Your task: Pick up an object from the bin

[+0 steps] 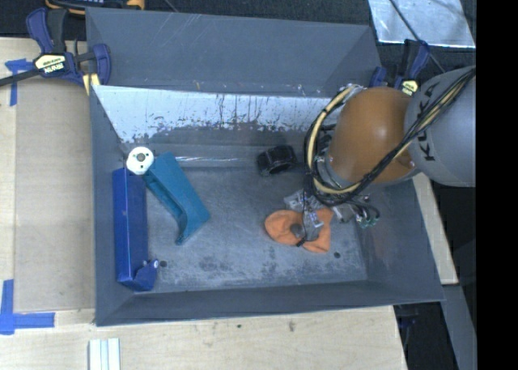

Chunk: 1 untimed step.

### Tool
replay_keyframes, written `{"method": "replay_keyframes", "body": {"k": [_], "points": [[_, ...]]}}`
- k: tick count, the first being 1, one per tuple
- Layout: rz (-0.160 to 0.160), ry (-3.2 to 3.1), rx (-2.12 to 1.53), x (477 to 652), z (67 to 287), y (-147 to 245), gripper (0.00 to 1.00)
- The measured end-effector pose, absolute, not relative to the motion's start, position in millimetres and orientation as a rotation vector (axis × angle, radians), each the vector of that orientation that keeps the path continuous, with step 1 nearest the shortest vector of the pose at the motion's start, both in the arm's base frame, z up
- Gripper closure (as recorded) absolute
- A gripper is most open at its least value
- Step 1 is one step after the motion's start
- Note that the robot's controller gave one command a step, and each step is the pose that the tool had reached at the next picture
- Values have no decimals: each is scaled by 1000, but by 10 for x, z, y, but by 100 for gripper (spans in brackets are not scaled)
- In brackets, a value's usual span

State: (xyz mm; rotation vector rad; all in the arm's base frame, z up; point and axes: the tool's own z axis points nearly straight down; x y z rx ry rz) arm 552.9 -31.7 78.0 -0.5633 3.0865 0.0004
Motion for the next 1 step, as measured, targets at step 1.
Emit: {"method": "replay_keyframes", "body": {"k": [1], "points": [[0, 3087, -563, 5529, 780, -318, 100]]}}
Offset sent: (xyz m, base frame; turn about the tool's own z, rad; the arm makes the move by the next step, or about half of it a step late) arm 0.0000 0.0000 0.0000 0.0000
